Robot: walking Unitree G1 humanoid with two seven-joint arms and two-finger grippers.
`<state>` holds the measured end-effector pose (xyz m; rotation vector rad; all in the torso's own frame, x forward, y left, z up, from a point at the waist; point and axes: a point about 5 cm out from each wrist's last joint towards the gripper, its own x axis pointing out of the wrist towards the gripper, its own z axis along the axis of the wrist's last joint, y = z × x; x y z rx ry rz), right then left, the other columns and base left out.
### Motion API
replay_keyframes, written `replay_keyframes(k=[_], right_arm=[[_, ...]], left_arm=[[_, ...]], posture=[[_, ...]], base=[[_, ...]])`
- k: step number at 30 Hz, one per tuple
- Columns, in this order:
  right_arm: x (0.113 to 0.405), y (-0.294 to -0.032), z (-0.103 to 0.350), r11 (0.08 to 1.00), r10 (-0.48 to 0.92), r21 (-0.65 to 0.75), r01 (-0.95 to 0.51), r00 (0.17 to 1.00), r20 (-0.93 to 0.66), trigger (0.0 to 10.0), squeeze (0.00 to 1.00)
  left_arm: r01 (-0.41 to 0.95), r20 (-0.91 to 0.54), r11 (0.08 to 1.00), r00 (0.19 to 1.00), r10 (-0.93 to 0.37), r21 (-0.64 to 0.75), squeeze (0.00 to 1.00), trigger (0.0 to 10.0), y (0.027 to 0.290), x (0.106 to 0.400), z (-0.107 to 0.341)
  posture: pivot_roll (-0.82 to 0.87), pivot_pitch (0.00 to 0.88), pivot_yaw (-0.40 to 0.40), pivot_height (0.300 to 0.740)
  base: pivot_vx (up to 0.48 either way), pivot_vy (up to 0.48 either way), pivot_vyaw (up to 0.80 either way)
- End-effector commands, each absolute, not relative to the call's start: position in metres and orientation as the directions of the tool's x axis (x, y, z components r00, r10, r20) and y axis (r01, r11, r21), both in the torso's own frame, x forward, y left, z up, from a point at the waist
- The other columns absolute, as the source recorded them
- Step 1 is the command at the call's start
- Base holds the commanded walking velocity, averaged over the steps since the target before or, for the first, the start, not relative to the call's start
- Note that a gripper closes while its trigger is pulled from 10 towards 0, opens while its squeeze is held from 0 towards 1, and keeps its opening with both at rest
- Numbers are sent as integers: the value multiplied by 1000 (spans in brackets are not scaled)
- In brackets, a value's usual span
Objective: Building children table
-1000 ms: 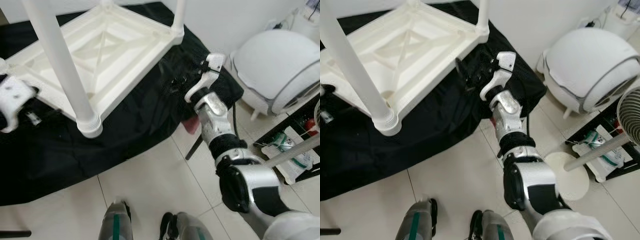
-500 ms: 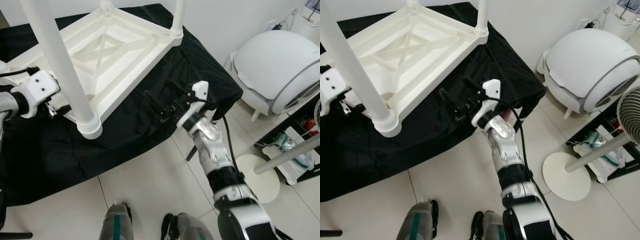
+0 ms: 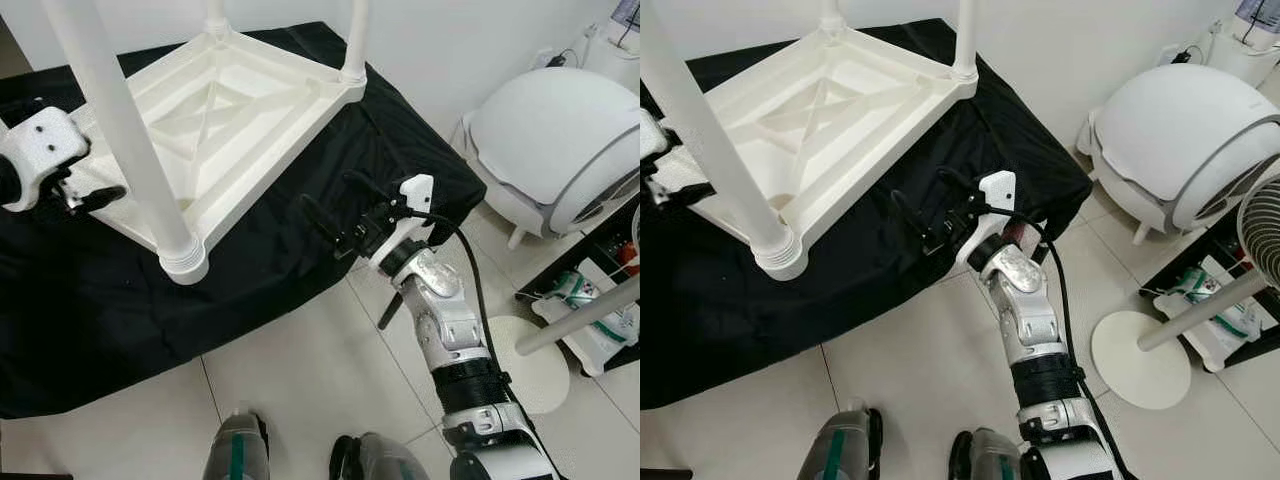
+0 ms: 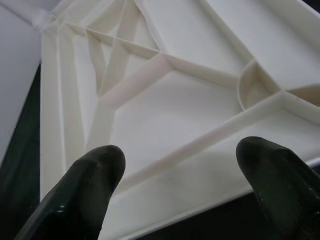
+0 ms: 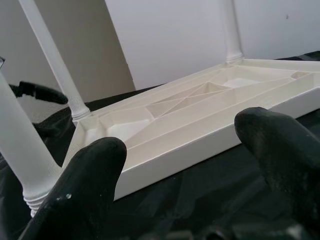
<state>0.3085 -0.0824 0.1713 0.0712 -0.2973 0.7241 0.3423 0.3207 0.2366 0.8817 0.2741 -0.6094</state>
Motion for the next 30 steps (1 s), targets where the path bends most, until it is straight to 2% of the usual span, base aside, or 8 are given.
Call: replay_keyframes(k=[1,2,3,6,9,13,14,30], right_arm=[[306,-81,170,746,644,-22,-666,712,280,10000,0],[306,-81,170,746,644,-22,-666,712,280,10000,0],[306,-81,171,744,647,-22,-668,711,275,10000,0],[305,-81,171,743,649,-23,-669,711,272,10000,0],[307,-82,173,744,649,-27,-668,712,268,10000,0],[306,-83,175,746,647,-28,-665,715,264,10000,0],[305,-84,175,749,645,-28,-662,718,261,10000,0],[300,-89,176,772,618,-15,-635,745,253,10000,0]], left_arm=[[633,-510,456,774,-376,625,0,10000,327,336,230],[633,-510,456,774,-376,625,0,10000,327,336,230],[656,-550,414,755,-357,631,0,10000,329,333,222],[663,-565,398,748,-348,634,0,10000,329,333,219],[712,-630,343,702,-331,613,0,10000,326,331,201],[751,-680,314,660,-319,581,0,10000,324,328,188],[761,-695,280,649,-310,586,0,10000,324,327,184],[776,-708,213,630,-321,594,0,10000,306,338,181]], posture=[[48,49,20,740],[48,49,20,740],[52,56,17,740],[52,56,17,740],[48,74,12,740],[43,81,16,740],[40,85,18,740],[14,106,45,740]], base=[[0,0,0],[0,0,0],[0,0,0],[0,0,0],[0,0,0],[0,0,0],[0,0,0],[0,0,0]])
